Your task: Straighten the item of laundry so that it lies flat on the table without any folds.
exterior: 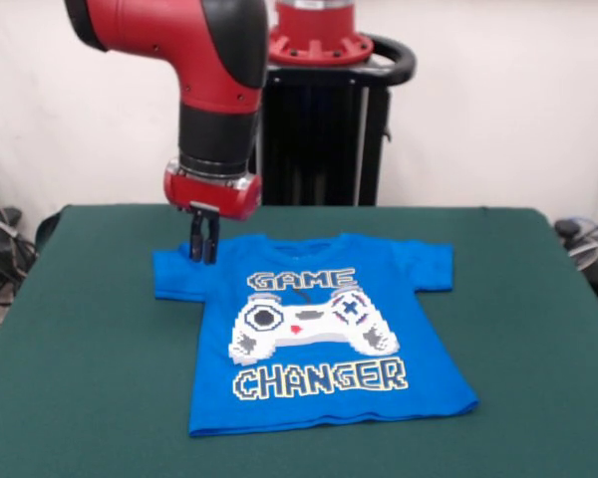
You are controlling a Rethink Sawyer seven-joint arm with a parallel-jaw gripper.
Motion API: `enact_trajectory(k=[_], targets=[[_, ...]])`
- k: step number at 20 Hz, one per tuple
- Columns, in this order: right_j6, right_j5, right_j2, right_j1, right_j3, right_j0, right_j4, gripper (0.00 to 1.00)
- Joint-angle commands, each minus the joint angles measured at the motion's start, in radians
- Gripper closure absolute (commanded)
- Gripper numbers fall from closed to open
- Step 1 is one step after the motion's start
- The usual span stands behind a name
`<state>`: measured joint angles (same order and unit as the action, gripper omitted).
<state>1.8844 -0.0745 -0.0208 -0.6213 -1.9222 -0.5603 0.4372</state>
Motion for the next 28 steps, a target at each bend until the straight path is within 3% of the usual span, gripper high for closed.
enact_trajectory(k=[1,17,28], targets=[[0.054,0.093,-0.014,0.083,0.065,0.003,0.073,1.00],[0.108,0.248,0.127,0.158,0.080,0.103,0.033,1.00],[0.078,0.187,0.126,0.115,0.083,0.092,0.047,1.00]])
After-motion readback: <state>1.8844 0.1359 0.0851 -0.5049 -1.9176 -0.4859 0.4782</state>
